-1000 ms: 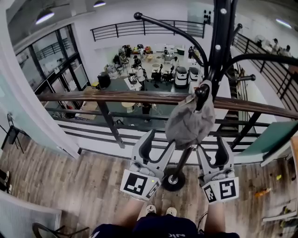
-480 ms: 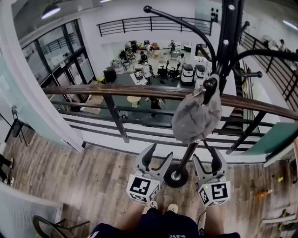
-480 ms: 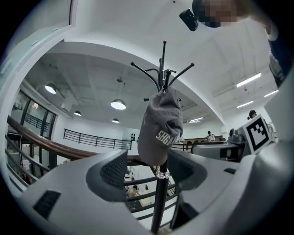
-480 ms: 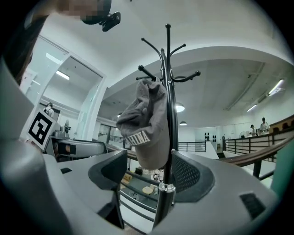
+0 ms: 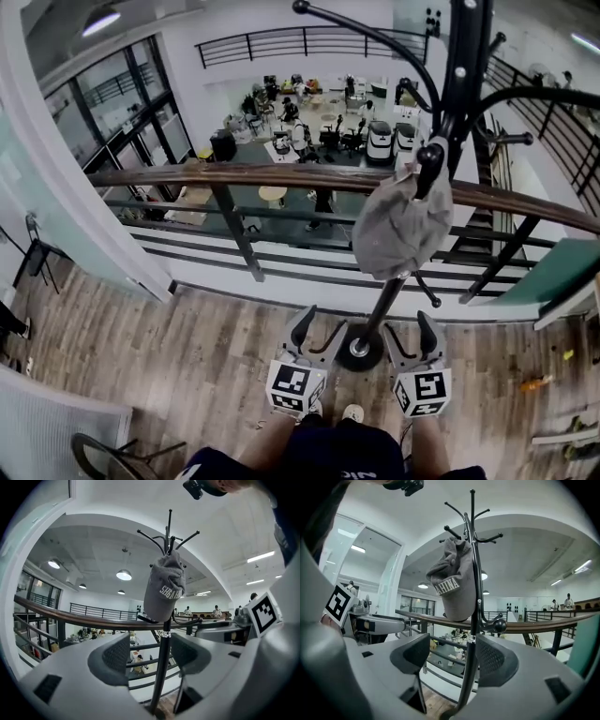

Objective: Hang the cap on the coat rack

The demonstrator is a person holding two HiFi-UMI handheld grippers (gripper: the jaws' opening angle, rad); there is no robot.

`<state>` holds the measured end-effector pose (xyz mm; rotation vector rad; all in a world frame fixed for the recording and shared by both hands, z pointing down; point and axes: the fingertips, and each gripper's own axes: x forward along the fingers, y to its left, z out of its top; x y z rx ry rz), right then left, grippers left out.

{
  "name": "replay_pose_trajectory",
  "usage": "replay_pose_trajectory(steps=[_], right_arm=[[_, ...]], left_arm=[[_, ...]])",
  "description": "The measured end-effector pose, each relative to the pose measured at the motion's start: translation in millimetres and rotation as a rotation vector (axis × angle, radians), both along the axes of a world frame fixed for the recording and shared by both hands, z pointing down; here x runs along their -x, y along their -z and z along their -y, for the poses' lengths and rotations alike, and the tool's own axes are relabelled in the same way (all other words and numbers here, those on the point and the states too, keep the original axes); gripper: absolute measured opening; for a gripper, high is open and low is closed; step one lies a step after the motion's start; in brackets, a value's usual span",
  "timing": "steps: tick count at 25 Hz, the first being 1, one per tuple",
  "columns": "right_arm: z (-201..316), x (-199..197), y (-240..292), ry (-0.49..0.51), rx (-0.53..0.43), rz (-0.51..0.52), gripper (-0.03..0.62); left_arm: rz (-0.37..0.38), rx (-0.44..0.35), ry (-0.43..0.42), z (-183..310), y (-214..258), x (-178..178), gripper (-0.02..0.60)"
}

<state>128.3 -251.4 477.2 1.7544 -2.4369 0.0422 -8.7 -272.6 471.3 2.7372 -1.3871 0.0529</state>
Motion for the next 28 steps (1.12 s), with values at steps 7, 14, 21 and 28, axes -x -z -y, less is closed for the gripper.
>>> replay_pose_trajectory(steps=[7, 14, 21, 28], right_arm=[[-6.7, 1.0, -14.1, -0.011, 0.035, -0.02, 0.291], [-7.4, -6.7, 2.7, -0.029, -0.041, -0.027, 0.068], [-4.4, 3.8, 3.8, 0.023, -0.04, -0.064, 0.009], [1.7, 3.5, -1.5, 0.028, -0.018, -0.099, 0.008]], left_arm=[[0.004, 0.028, -0.029, -4.4, -9.4, -8.5, 0.255], [0.003, 0.004, -0.003, -0.7, -5.0, -10.0, 0.081], [-0.018, 0.045, -0.029, -1.9, -14.3, -15.8, 0.002], [-0.01, 0.026, -0.072, 0.0, -10.3, -24.8, 0.002]])
